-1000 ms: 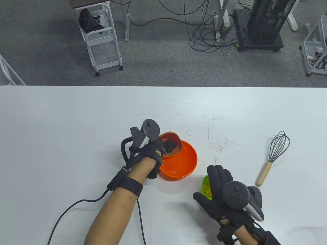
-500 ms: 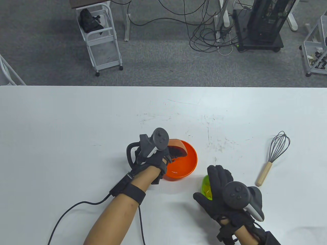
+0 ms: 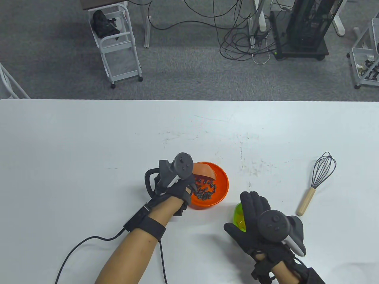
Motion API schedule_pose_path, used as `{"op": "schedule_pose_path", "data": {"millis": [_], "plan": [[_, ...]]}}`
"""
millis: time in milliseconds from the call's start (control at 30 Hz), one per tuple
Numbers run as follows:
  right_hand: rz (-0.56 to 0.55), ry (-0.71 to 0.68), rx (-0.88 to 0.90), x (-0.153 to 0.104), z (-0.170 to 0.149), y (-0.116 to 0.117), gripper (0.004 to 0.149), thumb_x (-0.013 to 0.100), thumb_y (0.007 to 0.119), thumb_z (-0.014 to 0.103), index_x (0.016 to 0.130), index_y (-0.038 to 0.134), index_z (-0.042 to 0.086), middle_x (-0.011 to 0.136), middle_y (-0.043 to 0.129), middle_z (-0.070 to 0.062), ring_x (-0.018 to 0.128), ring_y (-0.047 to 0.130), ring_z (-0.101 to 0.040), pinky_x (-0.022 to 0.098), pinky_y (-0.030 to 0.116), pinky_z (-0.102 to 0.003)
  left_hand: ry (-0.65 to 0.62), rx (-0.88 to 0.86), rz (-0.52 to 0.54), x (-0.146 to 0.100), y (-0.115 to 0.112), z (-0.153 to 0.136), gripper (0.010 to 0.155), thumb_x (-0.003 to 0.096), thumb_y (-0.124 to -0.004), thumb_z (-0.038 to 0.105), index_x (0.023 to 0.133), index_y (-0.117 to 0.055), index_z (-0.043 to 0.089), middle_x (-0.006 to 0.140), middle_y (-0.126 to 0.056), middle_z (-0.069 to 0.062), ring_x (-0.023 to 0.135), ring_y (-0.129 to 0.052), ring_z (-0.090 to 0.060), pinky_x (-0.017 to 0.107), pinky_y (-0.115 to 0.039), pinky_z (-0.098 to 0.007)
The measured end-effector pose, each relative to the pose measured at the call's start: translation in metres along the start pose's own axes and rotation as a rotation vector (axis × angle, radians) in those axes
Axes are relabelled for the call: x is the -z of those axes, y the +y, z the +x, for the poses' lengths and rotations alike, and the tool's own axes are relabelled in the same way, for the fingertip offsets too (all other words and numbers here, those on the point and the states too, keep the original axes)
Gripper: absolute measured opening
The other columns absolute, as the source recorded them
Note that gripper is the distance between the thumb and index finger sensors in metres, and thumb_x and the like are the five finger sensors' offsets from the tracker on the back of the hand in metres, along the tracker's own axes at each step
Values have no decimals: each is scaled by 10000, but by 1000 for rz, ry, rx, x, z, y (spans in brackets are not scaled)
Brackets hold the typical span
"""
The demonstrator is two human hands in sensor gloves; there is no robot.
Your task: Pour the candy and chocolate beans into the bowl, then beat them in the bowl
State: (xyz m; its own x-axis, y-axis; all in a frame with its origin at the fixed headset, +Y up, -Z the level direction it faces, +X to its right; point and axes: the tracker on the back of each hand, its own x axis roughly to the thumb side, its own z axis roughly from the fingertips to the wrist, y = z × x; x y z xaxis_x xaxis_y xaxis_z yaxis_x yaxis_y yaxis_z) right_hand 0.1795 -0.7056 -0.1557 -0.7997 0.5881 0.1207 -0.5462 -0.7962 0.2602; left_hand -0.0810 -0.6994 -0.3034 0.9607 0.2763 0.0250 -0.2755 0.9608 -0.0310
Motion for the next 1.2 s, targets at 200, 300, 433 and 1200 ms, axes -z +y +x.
{"op": "schedule_pose_path", "data": {"millis": [200, 300, 433, 1200], "plan": [[2, 1, 0, 0, 0, 0, 1015, 488, 678, 697, 1104, 78, 157, 1141, 114, -276, 986, 167, -637, 544, 409, -884, -25, -19, 14, -2, 0, -3, 436, 458, -882, 398, 804, -722, 184, 642, -1041, -48, 271, -1050, -237, 150, -936, -383], [3, 1, -1, 0, 0, 0, 1015, 488, 678, 697, 1104, 79, 156, 1140, 113, -276, 987, 169, -637, 544, 410, -883, -17, -56, 13, -1, 3, -6, 451, 461, -882, 398, 821, -714, 186, 634, -1041, -54, 264, -1046, -236, 147, -932, -386], [3, 0, -1, 0, 0, 0, 1019, 489, 677, 696, 1100, 68, 154, 1140, 113, -277, 988, 162, -634, 546, 409, -882, -4, -101, -41, 4, 7, -13, 458, 465, -883, 384, 834, -735, 158, 596, -1051, -68, 244, -1034, -248, 136, -921, -397], [11, -1, -10, 1, 1, 1, 1019, 488, 679, 695, 1102, 72, 153, 1139, 116, -280, 987, 161, -634, 550, 413, -879, 354, -94, -104, 37, 19, -115, 505, 497, -752, 569, 593, -941, 111, 212, -1054, 23, 37, -988, -206, 15, -886, -395]]}}
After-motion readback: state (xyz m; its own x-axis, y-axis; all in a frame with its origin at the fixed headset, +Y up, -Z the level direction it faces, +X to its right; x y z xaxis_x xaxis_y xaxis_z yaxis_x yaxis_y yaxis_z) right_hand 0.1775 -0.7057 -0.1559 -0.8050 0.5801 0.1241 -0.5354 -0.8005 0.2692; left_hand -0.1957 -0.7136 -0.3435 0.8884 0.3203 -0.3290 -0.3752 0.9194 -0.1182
